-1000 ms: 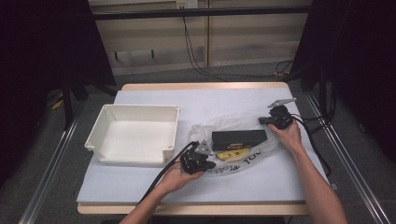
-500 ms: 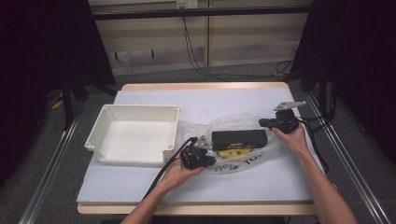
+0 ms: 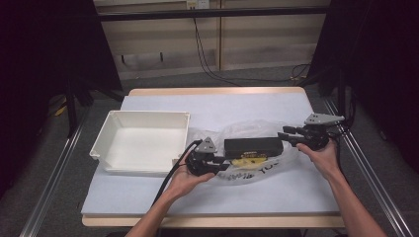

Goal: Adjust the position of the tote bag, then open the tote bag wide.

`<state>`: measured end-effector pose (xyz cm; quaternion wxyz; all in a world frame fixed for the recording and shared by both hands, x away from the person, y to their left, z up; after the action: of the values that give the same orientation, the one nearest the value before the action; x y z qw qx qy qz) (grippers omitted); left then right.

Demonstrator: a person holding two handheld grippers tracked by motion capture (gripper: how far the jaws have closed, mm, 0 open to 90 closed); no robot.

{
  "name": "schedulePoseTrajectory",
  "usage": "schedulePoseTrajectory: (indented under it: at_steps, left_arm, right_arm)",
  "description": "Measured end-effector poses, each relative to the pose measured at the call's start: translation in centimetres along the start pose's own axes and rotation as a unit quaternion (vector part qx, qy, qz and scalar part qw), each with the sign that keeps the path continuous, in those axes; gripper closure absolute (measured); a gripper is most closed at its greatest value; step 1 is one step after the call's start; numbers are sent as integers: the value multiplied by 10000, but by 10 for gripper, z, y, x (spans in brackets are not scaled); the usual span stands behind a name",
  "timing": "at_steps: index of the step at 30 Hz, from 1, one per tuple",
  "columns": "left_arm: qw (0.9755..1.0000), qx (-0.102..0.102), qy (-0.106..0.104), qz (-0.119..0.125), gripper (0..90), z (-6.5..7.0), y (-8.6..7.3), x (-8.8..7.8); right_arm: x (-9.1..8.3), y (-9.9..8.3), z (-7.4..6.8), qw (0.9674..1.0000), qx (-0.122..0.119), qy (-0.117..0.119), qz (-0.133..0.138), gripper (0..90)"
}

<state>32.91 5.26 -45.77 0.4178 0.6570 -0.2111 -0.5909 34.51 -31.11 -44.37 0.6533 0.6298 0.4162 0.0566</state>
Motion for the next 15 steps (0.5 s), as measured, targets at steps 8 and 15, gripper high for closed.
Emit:
schedulePoseTrajectory:
  at_steps: [8, 15]
  left_arm:
    - [9999, 22, 124, 74, 599, -4, 2, -8]
    - [9999, 105, 78, 85, 545, -6, 8, -18]
  right_arm:
    - [-23, -6, -26, 9996, -91, 71, 273, 424]
    - [-43, -16, -52, 9990, -202, 174, 368, 302]
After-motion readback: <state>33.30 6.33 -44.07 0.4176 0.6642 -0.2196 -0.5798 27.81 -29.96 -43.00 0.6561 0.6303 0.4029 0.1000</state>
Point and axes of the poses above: each handheld gripper's, and its own axes: x roughly forward along the jaws, y roughly out of its top, z roughly to its right, the point moved 1 cm from there along x, roughly forward along the jaws, and after that the axes turned 4 degrees about x, right-handed, at the moved point
